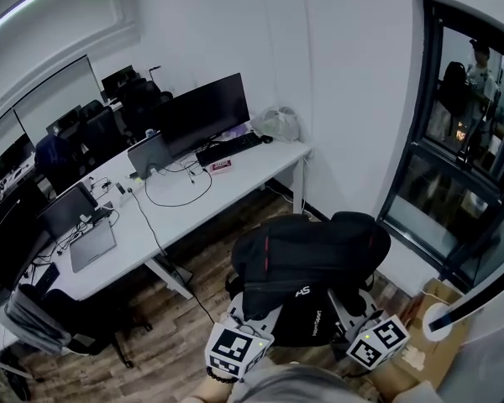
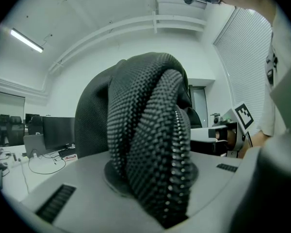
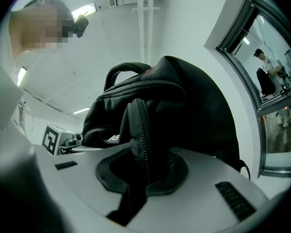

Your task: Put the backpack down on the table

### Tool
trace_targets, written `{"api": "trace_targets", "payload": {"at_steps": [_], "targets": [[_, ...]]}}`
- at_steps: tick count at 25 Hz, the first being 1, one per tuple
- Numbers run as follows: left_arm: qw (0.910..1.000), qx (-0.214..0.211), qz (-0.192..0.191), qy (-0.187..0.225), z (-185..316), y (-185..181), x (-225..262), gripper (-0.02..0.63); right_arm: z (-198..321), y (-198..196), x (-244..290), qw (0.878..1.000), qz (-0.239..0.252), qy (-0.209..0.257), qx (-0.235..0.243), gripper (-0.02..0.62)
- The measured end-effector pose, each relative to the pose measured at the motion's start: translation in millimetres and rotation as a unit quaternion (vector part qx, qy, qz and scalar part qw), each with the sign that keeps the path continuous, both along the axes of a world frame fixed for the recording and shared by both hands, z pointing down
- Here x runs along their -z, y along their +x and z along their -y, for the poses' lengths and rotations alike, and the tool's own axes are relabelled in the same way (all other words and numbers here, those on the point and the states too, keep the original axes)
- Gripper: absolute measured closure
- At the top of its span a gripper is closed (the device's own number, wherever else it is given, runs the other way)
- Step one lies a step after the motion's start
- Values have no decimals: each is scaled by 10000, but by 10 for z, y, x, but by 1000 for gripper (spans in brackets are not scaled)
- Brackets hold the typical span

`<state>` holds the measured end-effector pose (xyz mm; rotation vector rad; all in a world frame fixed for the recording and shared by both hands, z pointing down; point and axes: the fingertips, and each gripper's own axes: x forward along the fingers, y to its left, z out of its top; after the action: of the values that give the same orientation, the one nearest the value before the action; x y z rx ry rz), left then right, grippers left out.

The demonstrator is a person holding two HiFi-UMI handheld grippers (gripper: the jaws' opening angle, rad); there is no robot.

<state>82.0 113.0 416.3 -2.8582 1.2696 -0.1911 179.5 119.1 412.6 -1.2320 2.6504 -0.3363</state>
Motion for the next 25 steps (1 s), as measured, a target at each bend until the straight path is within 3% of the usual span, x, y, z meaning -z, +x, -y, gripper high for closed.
{"api": "trace_targets", "payload": {"at_steps": [11,25], "targets": [[10000,-46,-27,-54,410,16,-57,548,397,23,-26,10000,-27,-71,-56,552],[9992,-364,-143,-13,1442,-374,-22,548,1378,-385,-18,9991,-97,-74,-397,552]]}}
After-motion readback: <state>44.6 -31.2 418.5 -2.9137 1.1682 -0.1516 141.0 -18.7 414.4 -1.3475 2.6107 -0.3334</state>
